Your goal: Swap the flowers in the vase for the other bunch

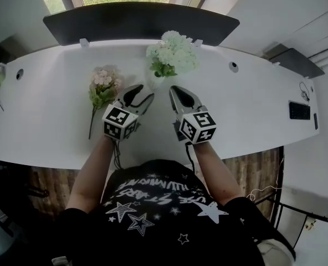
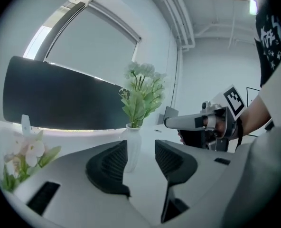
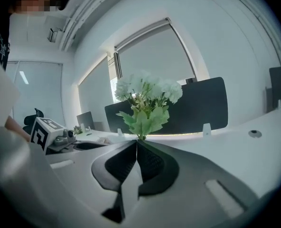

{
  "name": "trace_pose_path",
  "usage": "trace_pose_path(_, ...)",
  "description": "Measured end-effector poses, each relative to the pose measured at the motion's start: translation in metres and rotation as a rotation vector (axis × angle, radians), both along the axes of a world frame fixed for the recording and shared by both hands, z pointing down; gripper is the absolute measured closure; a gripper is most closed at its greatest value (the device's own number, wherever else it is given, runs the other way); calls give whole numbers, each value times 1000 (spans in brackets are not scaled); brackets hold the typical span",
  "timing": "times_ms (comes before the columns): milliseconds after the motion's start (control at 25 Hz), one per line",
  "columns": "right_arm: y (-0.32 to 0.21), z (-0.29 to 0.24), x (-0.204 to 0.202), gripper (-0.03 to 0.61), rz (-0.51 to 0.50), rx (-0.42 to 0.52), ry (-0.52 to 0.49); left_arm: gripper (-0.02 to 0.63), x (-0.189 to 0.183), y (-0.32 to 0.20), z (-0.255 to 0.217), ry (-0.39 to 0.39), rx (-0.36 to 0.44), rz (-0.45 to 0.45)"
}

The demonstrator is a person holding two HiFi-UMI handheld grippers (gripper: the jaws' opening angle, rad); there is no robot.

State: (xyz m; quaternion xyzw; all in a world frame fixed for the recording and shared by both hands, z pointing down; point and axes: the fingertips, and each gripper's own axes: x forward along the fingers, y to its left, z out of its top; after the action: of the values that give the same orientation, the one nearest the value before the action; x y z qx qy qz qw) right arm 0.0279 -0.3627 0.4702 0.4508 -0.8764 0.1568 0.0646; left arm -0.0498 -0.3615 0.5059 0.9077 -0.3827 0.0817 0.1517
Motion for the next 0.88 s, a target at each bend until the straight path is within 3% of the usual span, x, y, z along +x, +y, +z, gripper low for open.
trace_pose_path(80, 5, -1, -7, 575, 2, -3, -7, 492, -9, 8, -6, 9, 16, 1)
trace_pose_path(240, 17, 0, -27, 575, 34, -31, -52, 584, -27, 27, -25, 69, 39, 32)
trace_pose_path(360, 31, 1, -42, 575, 55, -50, -96, 602, -40, 42, -25, 82, 66, 69)
trace_pose_path(480, 44, 10, -52, 575, 66, -56, -68, 606, -52, 51, -23, 100, 79, 79)
trace_pose_path(640, 59, 22, -55, 577, 104, -80, -49, 606, -65, 66, -14, 96, 41, 114)
trace_pose_path(880, 65, 21, -64, 575, 89, -69, -44, 606, -88, 69, -32, 67, 77, 56)
